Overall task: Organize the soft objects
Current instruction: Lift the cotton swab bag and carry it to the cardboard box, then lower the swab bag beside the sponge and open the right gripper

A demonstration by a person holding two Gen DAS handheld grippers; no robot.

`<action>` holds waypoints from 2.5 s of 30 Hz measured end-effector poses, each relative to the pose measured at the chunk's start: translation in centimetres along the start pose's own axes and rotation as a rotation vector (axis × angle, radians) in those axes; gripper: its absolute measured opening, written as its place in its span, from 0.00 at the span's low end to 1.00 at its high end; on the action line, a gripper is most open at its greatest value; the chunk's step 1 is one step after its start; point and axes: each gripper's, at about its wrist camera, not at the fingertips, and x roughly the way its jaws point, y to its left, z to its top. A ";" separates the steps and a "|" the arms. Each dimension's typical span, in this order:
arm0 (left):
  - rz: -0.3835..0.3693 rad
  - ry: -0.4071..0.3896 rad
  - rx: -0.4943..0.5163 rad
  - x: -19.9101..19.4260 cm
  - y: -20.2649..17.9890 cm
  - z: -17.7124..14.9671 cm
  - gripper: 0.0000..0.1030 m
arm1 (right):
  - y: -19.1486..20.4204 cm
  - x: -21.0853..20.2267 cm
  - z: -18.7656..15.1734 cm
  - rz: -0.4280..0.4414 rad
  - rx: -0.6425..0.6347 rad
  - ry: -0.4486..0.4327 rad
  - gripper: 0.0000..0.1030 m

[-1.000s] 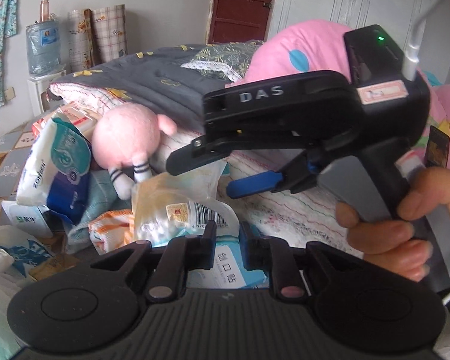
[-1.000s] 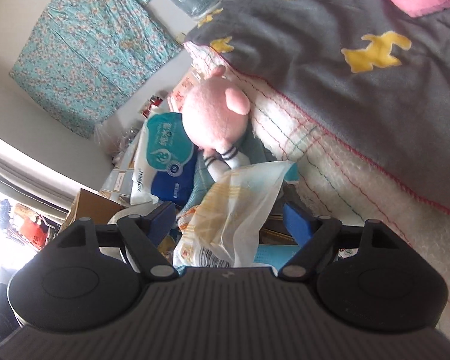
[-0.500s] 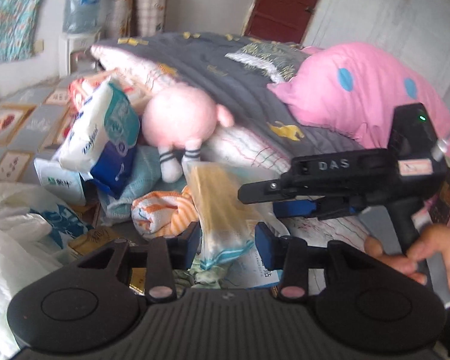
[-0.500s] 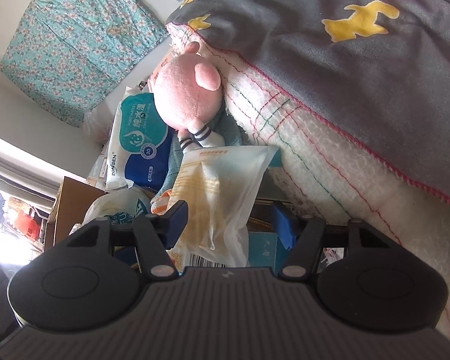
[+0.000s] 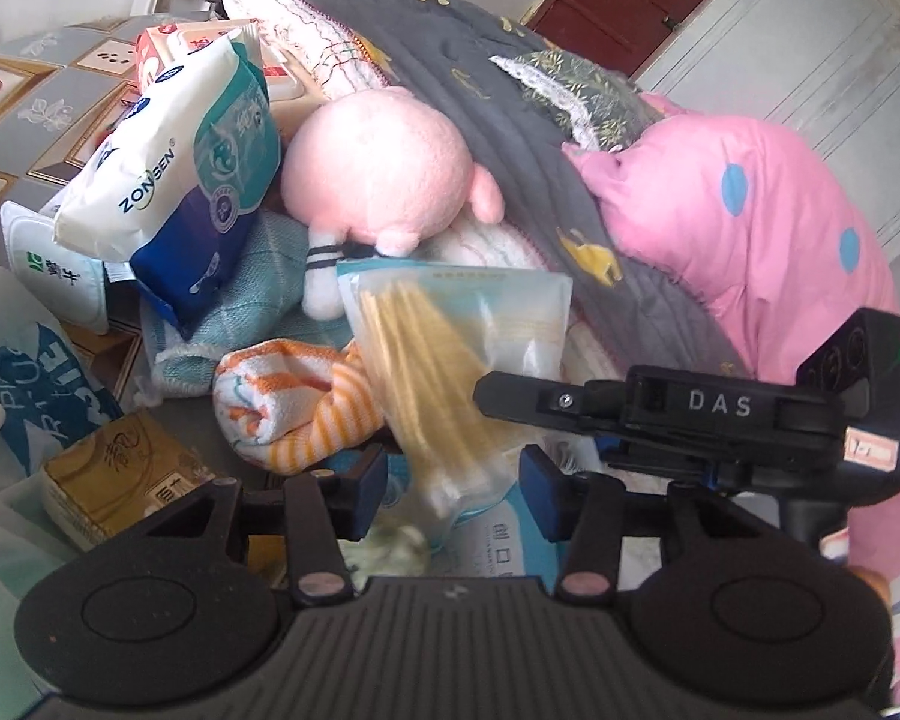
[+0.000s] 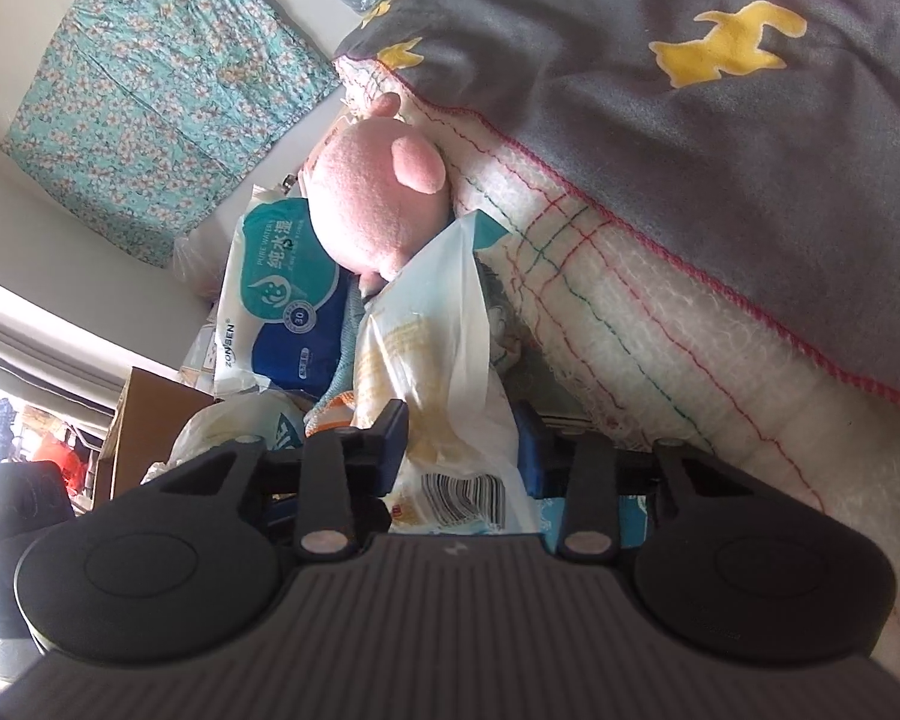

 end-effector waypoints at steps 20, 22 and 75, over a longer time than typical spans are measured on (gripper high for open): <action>0.067 -0.269 0.098 -12.9 -3.6 -1.7 0.37 | 10.5 -7.0 -1.5 0.180 -0.168 -0.074 0.29; 0.115 -0.306 0.098 -15.2 -3.3 -2.1 0.37 | 12.6 -6.7 -1.8 0.224 -0.193 -0.048 0.29; 0.669 0.072 -0.486 -28.4 32.9 -0.9 0.32 | 50.6 29.3 -10.6 0.145 -0.714 0.474 0.30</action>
